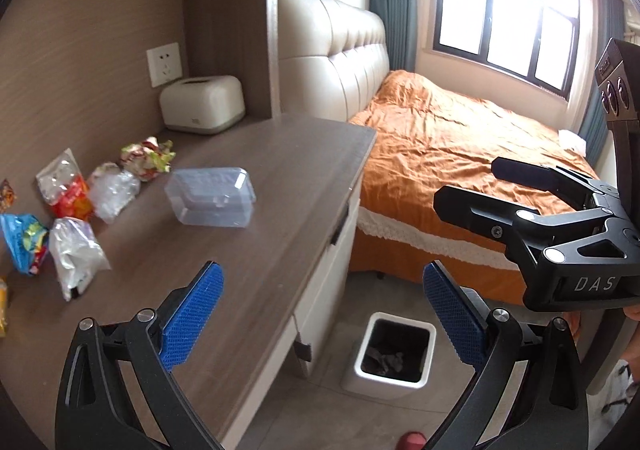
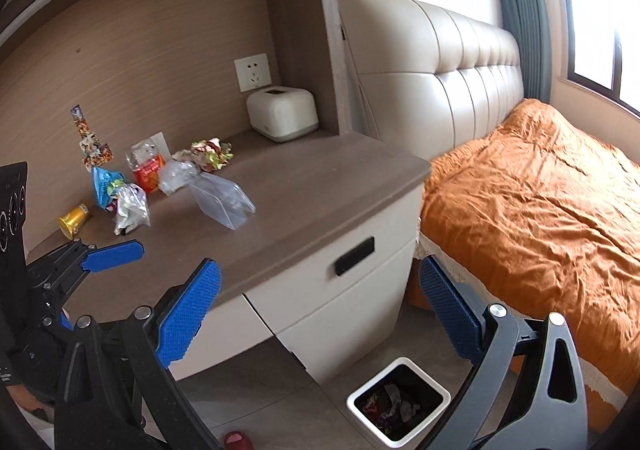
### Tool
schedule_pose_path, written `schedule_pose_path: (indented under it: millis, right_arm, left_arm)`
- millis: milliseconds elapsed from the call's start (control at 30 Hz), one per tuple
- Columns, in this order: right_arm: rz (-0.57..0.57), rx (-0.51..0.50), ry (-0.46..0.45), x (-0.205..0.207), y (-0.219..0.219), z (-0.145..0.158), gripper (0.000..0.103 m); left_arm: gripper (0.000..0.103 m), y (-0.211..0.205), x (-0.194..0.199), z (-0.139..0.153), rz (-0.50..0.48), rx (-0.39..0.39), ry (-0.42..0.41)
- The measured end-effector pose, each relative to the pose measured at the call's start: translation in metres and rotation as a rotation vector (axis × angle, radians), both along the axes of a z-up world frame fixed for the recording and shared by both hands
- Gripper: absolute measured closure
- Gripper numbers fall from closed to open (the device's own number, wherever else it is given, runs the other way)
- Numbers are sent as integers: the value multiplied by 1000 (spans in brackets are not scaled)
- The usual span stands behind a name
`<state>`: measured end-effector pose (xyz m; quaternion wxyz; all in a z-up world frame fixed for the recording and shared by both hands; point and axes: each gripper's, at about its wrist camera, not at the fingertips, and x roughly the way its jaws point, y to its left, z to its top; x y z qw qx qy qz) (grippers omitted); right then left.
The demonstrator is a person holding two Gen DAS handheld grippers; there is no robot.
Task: Collect trash
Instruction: 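Move both open tools back to the desk, then grasp the white plastic bag with the left tool while the right tool grasps the clear box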
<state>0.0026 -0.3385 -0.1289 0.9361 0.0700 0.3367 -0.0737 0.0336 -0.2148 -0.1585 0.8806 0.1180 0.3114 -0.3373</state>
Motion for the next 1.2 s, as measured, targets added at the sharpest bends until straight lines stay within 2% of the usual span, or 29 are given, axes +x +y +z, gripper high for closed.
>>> schedule_pose_path:
  millis: [333,600,833,1200]
  right_arm:
    - [160,-60,-41,68,81,35,4]
    - [187,-101,-82,112,127,39,4]
    - [226,-91,-28,144,117,15,4]
    - [390,-67,48,193,77,-45,4]
  left_arm:
    - [5,104,42,54,160,-51,-58]
    - [5,157,81,67,176,-32,-92]
    - [5,159,118,47,274,-21,-61]
    - [5,134,159,-5,445,28,-19]
